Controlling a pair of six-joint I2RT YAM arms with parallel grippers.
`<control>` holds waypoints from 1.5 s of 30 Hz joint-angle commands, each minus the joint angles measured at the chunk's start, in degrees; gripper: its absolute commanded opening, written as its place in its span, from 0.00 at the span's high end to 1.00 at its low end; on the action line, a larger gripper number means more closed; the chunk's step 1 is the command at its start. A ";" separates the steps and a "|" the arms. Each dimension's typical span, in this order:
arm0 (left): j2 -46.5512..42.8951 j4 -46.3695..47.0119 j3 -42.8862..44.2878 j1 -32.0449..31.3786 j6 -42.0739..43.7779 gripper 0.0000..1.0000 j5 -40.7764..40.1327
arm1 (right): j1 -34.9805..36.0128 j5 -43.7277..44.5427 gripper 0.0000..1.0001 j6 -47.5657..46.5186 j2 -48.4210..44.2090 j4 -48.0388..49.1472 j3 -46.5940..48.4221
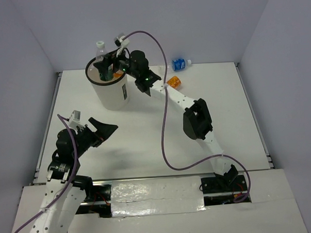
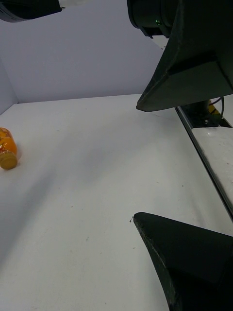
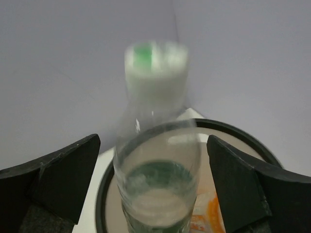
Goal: Put the plastic bottles in the bin
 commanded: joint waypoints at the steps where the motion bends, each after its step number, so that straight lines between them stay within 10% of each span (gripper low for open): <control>1: -0.14 2.14 2.75 0.17 1.34 0.02 1.07 | 0.56 3.51 0.00 -4.07 0.00 3.56 2.31; 12: 11.35 8.46 8.80 -2.02 3.71 0.00 6.08 | -4.26 -7.86 0.00 -9.71 -10.26 -5.39 4.42; 22: 46.15 11.56 32.87 -28.12 19.08 0.07 -7.10 | -25.96 -34.89 0.00 -8.47 -35.55 -25.34 -18.24; 34: 93.18 4.78 78.03 -29.72 34.29 0.04 -15.18 | -55.94 -41.40 0.00 -37.97 -48.77 -64.63 -41.37; 45: 108.40 22.78 85.10 -29.19 46.60 0.02 -25.55 | -63.25 -43.95 0.00 -48.11 -51.85 -71.68 -54.03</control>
